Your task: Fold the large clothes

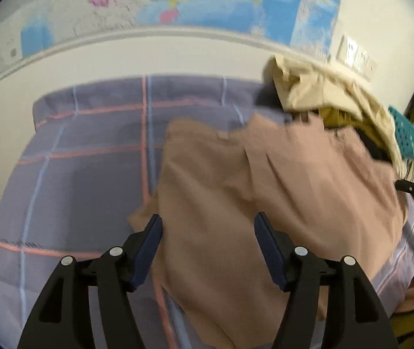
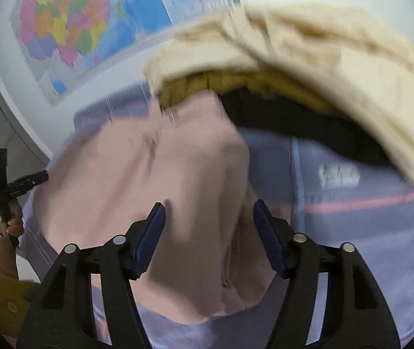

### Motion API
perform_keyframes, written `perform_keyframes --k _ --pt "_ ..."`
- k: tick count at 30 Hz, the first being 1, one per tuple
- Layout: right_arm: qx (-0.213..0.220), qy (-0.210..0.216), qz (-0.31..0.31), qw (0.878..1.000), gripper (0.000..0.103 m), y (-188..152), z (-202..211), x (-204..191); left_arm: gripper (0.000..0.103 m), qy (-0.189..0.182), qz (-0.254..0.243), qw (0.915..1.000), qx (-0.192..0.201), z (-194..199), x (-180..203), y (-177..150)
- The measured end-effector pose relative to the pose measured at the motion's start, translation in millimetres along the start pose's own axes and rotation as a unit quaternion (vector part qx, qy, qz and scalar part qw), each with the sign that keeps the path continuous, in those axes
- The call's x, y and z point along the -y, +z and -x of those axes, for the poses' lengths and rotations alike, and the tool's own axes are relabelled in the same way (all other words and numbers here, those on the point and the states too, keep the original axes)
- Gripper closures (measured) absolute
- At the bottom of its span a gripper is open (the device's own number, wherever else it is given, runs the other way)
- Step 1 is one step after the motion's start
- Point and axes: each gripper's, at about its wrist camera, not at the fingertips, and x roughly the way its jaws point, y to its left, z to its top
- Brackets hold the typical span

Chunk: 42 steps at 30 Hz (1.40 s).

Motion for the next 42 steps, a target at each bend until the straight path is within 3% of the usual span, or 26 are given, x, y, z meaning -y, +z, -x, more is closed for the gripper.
perform_keyframes --k 3,7,10,15,19,23,28,31,36,42 --pt "-0.009 0.016 -0.021 1.000 0.088 -8 -15 8 0.045 0.016 0.020 0.9988 -0.041 -26 -3 -8" --pt "0.016 0.044 -0.061 0.997 0.095 -5 -6 23 0.044 0.018 0.036 0.9986 -0.034 -23 -5 -11" --pt "-0.010 0.027 -0.057 0.998 0.085 -9 -13 19 0.044 0.020 0.053 0.9981 -0.023 -10 -12 -12" --pt "0.034 0.028 -0.068 0.997 0.055 -14 21 17 0.041 0.007 0.087 0.9962 -0.006 21 -25 -23" --pt "0.045 0.046 -0.068 0.996 0.054 -22 38 12 0.039 -0.001 0.102 0.9946 -0.021 28 -27 -39" --pt "0.036 0.062 -0.042 0.997 0.053 -28 37 -2 0.036 -0.042 0.112 0.9922 -0.033 32 -19 -54" --pt "-0.007 0.044 -0.069 0.997 0.052 -36 2 4 0.037 -0.035 0.120 0.9913 -0.040 20 -18 -61" --pt "0.001 0.056 -0.087 0.995 0.047 -39 9 8 0.037 -0.030 0.120 0.9913 -0.046 21 -16 -61" --pt "0.020 0.073 -0.112 0.991 0.040 -49 36 17 0.037 -0.063 0.134 0.9874 -0.057 35 -14 -69" --pt "0.019 0.100 -0.138 0.985 0.037 -62 50 25 0.037 -0.149 0.148 0.9743 -0.082 43 3 -85"
